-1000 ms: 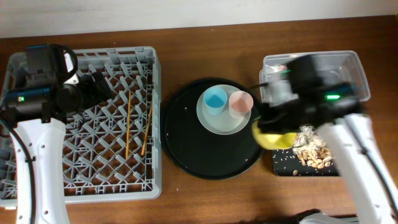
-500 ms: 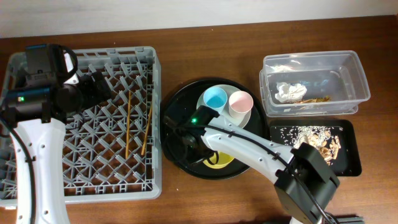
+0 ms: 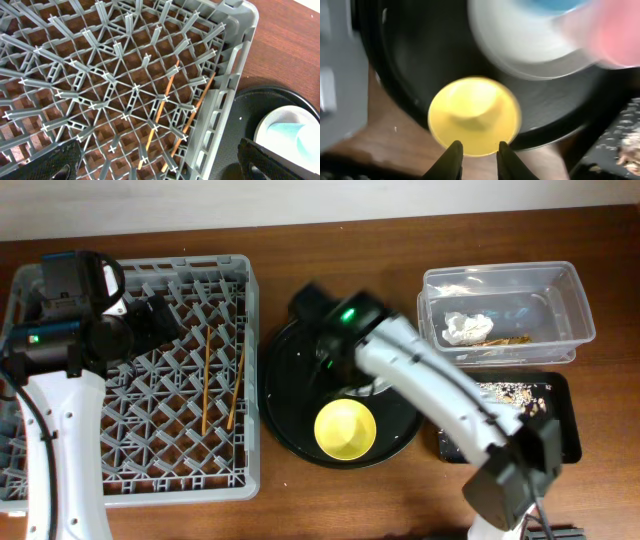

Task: Sort waste into correct bins and load items into the dishwasher rack
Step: 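Set the yellow bowl back on the round tray, open right gripper, then reach the right gripper to the pink cup and grasp it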

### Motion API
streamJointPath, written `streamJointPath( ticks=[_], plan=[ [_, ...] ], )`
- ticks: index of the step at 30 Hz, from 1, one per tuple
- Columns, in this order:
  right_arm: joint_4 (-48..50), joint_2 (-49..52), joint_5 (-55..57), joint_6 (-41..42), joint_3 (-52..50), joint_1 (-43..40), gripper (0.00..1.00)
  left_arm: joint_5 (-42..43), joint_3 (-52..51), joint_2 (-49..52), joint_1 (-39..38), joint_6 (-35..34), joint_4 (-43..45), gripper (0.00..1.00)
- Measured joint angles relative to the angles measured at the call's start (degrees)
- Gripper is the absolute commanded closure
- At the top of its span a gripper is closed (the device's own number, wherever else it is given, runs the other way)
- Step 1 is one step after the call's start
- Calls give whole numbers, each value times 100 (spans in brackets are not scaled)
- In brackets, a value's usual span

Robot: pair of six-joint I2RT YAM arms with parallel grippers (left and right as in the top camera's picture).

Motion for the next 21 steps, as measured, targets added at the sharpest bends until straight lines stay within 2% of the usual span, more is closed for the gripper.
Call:
streamJointPath(
  ticks=[2,5,6,7,10,13,16,21],
  plan=[
    [-170,-136,33,-20,229,-378,55,-2,0,0,0,0,0,1],
    [-293,-313,87,-109,323,-841,55,0,0,0,0,0,-2,1],
    [-284,-321,94,-264,317,-973,58,0,0,0,0,0,0,1],
    [-245,-321,96,-437,260,-1049,67,0,0,0,0,0,0,1],
    [13,-319,109,-841,-44,-1095,73,-2,0,0,0,0,2,1],
    [671,-289,221,-1097,-590,-1095,72,0,0,0,0,0,0,1],
    [1318,-254,420,-1233,-1172,-1095,61,0,0,0,0,0,0,1],
    [2463,-234,588,-1434,-2103,-1095,61,0,0,0,0,0,0,1]
  ],
)
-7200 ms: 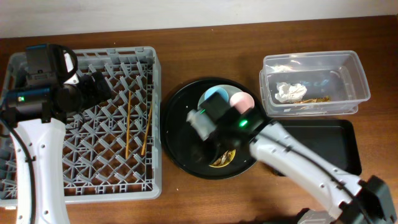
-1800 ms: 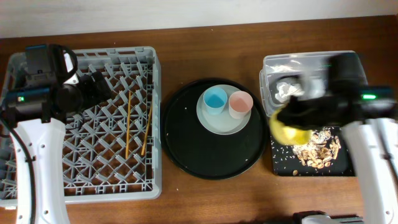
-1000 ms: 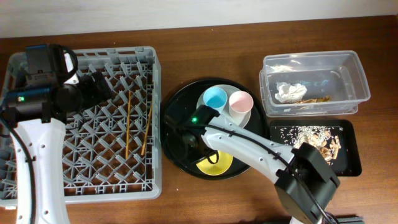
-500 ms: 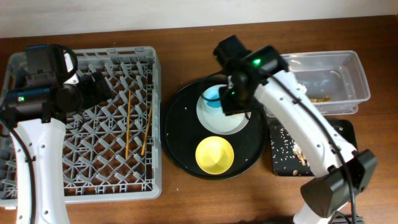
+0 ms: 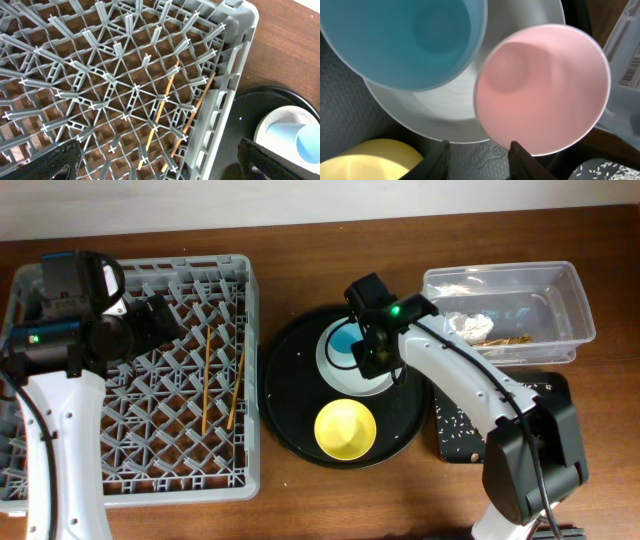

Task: Sort waste into correct bins and load items into the dishwasher rack
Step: 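Reach the right gripper to the pink cup and grasp it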

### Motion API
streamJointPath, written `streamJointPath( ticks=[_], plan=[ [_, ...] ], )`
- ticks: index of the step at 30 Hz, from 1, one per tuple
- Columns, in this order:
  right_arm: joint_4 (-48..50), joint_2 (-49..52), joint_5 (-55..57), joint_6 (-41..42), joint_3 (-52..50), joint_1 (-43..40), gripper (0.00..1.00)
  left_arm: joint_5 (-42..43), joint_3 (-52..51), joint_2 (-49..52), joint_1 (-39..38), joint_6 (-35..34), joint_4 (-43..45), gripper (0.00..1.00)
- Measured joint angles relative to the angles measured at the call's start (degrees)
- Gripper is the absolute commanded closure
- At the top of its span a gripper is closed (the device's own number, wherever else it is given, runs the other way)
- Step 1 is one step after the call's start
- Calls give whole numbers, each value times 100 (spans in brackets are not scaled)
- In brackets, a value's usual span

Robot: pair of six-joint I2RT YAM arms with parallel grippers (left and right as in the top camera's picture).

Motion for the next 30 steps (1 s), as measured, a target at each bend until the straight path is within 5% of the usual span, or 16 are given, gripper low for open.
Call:
streamJointPath(
  ticks=[11,14,30],
  plan=[
    [426,-33,472,-125,-160,4,63,-2,0,0,0,0,0,1],
    [313,-33,492,-192,-201,4,73,-2,0,0,0,0,0,1],
    [256,-31,492,-785,293,4,62,0,0,0,0,0,0,1]
  ],
)
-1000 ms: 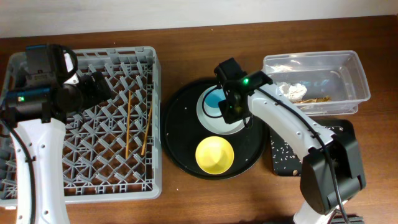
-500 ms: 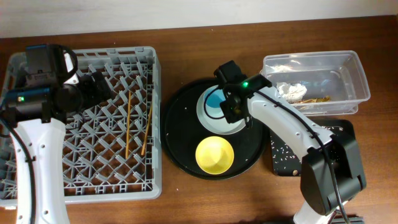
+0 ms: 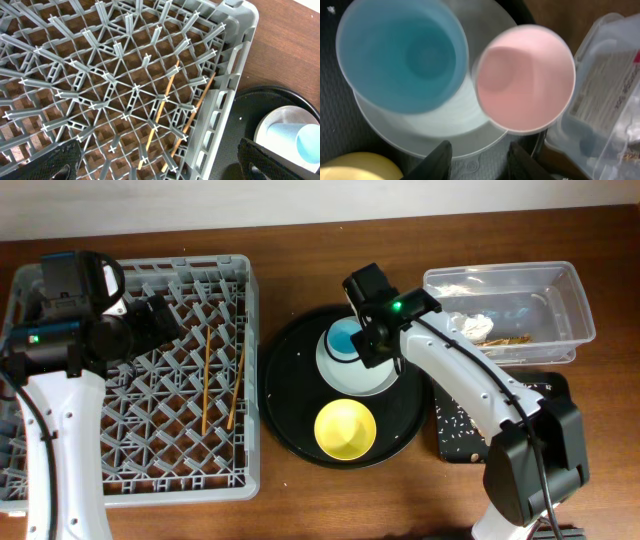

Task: Sort waste into correct bins and load items into the dishwasher rack
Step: 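Reach the right gripper to the pink cup and grasp it, then lift the pink cup and pass it toward the left gripper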

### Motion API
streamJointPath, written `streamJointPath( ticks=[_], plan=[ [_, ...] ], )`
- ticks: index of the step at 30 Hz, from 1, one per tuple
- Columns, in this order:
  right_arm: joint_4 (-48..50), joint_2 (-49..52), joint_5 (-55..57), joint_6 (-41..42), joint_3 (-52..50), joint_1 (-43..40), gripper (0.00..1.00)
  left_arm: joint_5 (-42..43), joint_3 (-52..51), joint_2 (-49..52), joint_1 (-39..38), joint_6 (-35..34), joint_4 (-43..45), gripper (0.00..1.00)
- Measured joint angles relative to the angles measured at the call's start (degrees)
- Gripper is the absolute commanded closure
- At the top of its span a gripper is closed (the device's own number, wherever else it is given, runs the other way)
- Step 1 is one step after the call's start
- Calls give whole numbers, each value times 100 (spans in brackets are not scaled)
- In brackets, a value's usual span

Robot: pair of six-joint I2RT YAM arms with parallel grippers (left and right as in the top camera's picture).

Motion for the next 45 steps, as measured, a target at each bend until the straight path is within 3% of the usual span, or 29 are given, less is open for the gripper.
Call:
streamJointPath(
  ticks=[7,10,20,23,28,32,37,41,45],
  plan=[
    [693,9,68,-603,-452,0,63,-2,0,0,0,0,0,1],
    [713,9,199,-699,-452,0,71,0,0,0,0,0,-2,1],
    [999,9,341,-944,-719,0,73,0,0,0,0,0,0,1],
    [1121,11,343,-1071,-826,0,96,0,0,0,0,0,0,1],
    [1067,11,474,-1161,-826,0,96,0,0,0,0,0,0,1],
    [179,9,498,-1176,-529,2,96,0,0,0,0,0,0,1],
    [-1602,-125,317,-1182,837,0,96,0,0,0,0,0,0,1],
    [-2682,-804,-1025,-1182,2573,-22,96,-2,0,0,0,0,-2,1],
    [-2778,-1572,-2667,-1178,2949,-299,96,-2,0,0,0,0,0,1]
  ],
)
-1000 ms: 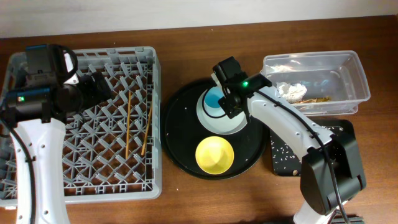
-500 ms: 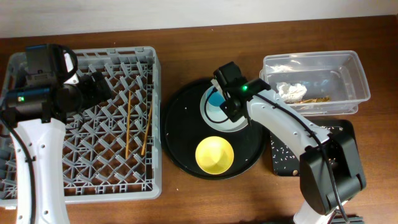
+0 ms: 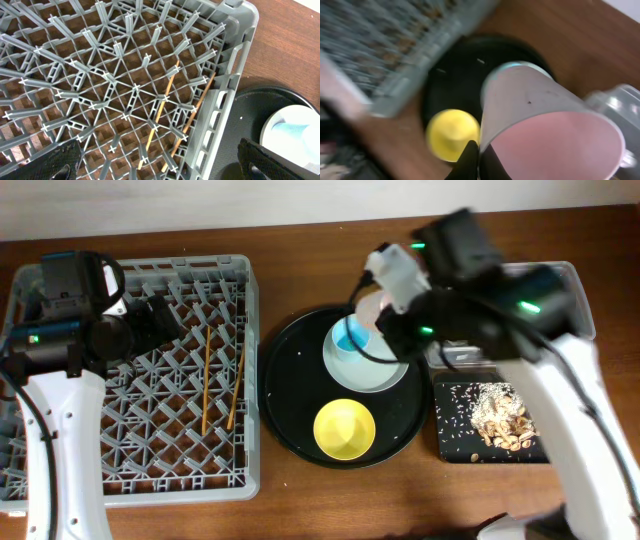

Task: Sort waste into correct bins and load items into the dishwasher rack
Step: 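Lift the pink cup and pass it toward the left gripper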

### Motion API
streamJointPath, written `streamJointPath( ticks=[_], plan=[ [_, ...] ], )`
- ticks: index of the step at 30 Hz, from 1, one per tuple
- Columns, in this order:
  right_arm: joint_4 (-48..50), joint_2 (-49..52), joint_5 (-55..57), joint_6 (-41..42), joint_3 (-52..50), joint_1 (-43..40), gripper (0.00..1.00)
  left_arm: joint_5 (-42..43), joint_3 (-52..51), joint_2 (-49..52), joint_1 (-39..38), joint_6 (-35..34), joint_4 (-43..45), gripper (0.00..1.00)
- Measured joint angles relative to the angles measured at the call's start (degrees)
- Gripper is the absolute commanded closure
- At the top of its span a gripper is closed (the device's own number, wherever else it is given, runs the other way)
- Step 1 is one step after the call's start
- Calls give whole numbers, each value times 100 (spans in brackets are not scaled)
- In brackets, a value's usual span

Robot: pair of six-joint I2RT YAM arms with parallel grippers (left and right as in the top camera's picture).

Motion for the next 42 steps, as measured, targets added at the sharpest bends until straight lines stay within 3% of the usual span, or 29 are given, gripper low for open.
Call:
streamJointPath(
  ticks=[6,13,20,25,28,34,42],
  plan=[
    [-304,-85,-2889,-579,-79,-603,96,2,0,0,0,0,0,1],
    [-455,-24,-4457,-1298,-881,-610,96,227,0,0,2,4,35,1],
    [-439,7,-5357,-2356,-1705,-717,96,2365,0,0,9,765,-262,1],
    [-400,9,-6288,-2710,-1751,-1497,96,5766,0,0,9,2494,-946,1],
    [-363,9,-6690,-2826,-1751,-1753,96,6828,0,0,-59,2852,-975,1],
    [-328,9,-6970,-2896,-1751,-1554,96,7893,0,0,-597,3211,-929,1],
    [-310,9,-7036,-2900,-1751,-1209,96,8081,0,0,-1191,3316,-702,6]
  ],
)
